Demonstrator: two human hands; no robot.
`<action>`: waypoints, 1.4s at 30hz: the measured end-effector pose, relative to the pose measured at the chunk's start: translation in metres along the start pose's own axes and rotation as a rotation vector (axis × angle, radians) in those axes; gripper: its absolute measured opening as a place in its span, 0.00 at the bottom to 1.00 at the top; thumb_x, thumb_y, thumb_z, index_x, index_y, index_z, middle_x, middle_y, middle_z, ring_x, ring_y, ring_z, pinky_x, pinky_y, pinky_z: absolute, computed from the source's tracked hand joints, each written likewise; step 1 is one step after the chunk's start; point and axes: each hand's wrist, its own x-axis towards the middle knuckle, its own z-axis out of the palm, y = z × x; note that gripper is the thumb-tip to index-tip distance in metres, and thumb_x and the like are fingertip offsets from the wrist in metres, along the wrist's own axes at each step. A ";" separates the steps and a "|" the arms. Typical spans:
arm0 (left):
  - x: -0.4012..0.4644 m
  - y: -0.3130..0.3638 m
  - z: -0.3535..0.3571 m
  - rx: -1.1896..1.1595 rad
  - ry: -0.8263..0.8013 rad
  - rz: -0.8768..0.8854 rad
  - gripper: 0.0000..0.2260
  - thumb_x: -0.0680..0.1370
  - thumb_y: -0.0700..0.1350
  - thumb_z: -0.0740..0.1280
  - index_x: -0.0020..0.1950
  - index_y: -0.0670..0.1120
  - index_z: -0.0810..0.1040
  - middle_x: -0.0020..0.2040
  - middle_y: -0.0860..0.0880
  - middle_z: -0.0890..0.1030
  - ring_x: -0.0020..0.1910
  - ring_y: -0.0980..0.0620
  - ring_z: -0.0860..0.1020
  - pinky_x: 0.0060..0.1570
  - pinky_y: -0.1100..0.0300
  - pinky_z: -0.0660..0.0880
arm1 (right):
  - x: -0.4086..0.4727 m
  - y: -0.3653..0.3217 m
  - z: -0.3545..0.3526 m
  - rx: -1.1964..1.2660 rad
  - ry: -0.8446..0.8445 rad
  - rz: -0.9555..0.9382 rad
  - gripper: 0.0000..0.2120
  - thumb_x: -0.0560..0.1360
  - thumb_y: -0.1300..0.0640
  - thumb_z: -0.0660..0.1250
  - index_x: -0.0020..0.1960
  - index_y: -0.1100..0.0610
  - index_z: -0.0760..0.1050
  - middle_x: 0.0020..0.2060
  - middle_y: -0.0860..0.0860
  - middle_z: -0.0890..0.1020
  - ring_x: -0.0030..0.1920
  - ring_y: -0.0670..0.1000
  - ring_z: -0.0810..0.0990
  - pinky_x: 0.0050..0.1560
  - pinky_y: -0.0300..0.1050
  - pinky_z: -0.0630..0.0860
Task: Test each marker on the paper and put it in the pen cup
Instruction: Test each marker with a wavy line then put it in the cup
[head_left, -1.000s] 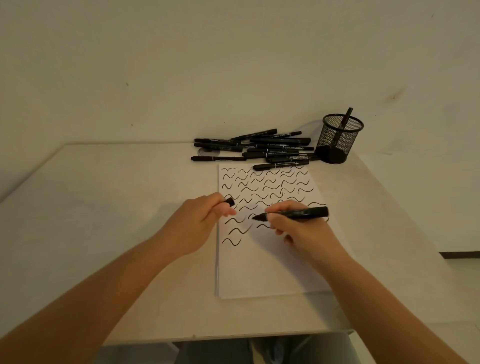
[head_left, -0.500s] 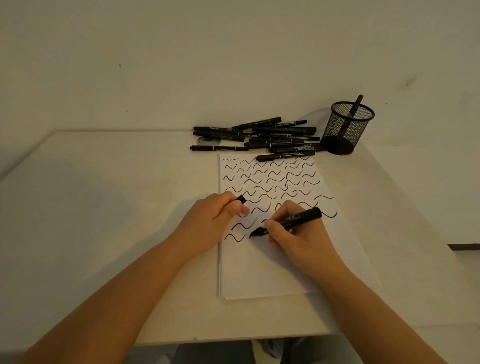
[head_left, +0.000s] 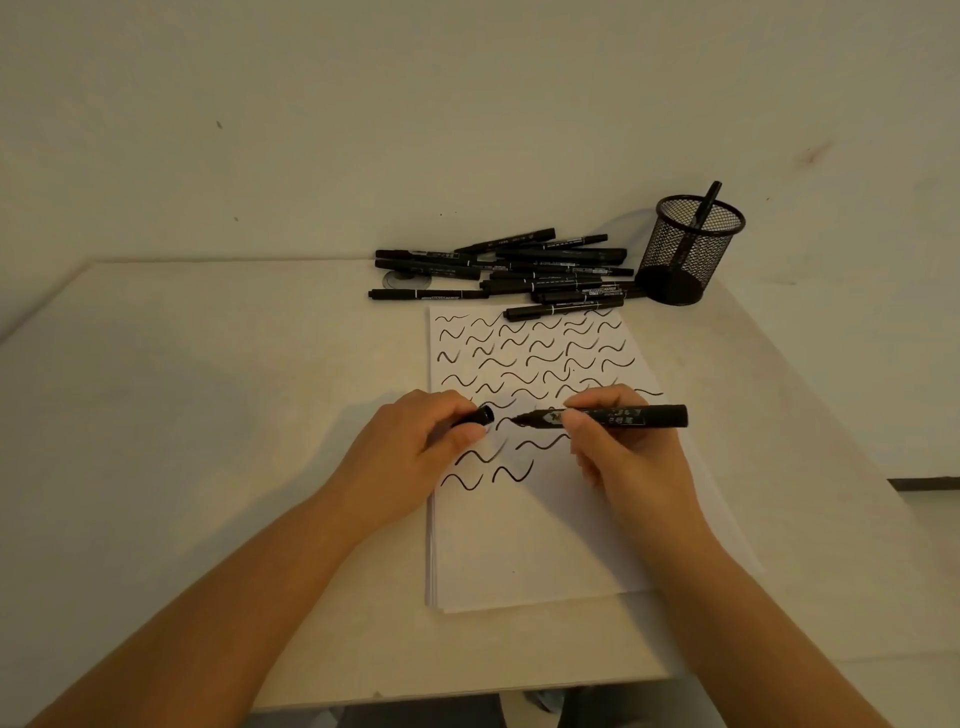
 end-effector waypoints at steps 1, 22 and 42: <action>0.000 0.001 0.000 0.025 -0.002 0.020 0.05 0.76 0.51 0.63 0.48 0.54 0.77 0.38 0.60 0.76 0.43 0.61 0.72 0.41 0.68 0.67 | 0.001 -0.001 -0.002 0.079 0.004 0.028 0.06 0.73 0.60 0.66 0.38 0.52 0.77 0.25 0.47 0.77 0.27 0.45 0.72 0.27 0.34 0.68; -0.007 0.022 0.000 0.141 -0.007 0.209 0.15 0.74 0.57 0.60 0.48 0.49 0.79 0.38 0.58 0.76 0.42 0.59 0.70 0.42 0.68 0.66 | -0.007 -0.006 0.000 0.145 -0.088 0.059 0.12 0.74 0.62 0.63 0.34 0.52 0.79 0.26 0.54 0.80 0.26 0.48 0.75 0.24 0.37 0.68; -0.020 0.047 0.008 0.177 0.061 0.366 0.23 0.79 0.54 0.48 0.44 0.41 0.76 0.36 0.55 0.71 0.32 0.58 0.64 0.31 0.65 0.61 | -0.009 0.004 0.009 0.333 -0.111 0.041 0.15 0.69 0.56 0.54 0.29 0.57 0.74 0.18 0.54 0.72 0.19 0.51 0.65 0.22 0.34 0.61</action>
